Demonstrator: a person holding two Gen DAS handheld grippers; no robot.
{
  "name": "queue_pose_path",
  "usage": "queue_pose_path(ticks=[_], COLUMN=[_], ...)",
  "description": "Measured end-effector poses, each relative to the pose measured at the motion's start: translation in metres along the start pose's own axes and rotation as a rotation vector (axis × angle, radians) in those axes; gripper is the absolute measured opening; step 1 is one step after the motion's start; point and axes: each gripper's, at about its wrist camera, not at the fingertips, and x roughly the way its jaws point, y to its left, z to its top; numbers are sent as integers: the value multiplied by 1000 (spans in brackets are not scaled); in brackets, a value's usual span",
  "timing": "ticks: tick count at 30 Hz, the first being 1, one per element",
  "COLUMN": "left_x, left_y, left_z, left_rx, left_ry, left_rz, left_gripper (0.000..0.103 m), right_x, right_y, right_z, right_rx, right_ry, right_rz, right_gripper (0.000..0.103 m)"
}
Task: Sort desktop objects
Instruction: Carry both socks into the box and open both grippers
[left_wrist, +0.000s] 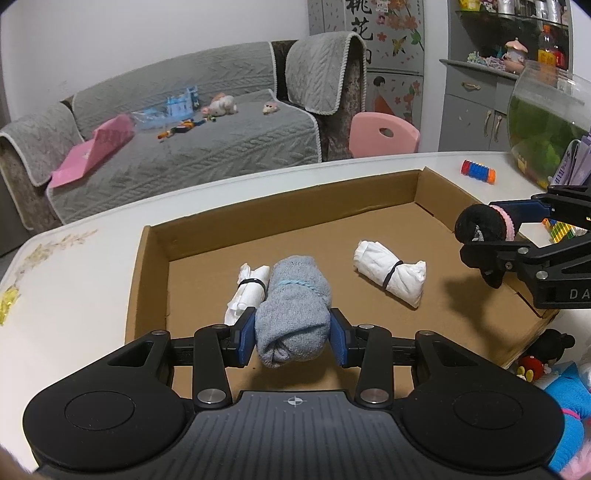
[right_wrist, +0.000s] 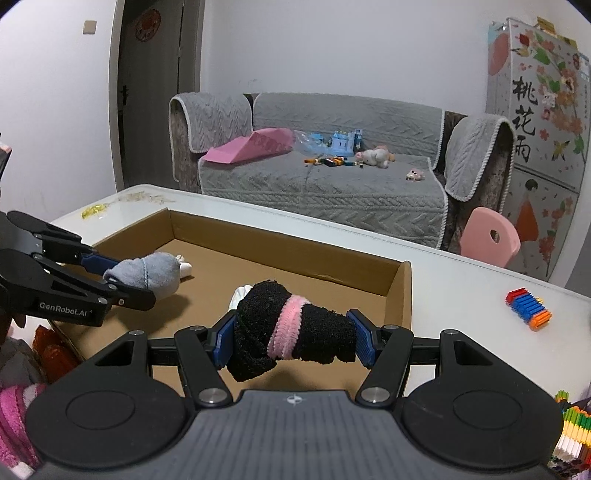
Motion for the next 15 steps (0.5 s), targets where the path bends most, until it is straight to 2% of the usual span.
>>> queue_pose_path(ticks=[15], left_x=[2], left_y=[-6], left_z=[0], left_rx=[38], left_ry=[-6], left_rz=[30], left_gripper=[50], right_x=[7], right_y=[-3], right_z=[-4], right_rx=[27], right_ry=[8], right_rz=[-3], right_gripper=[58])
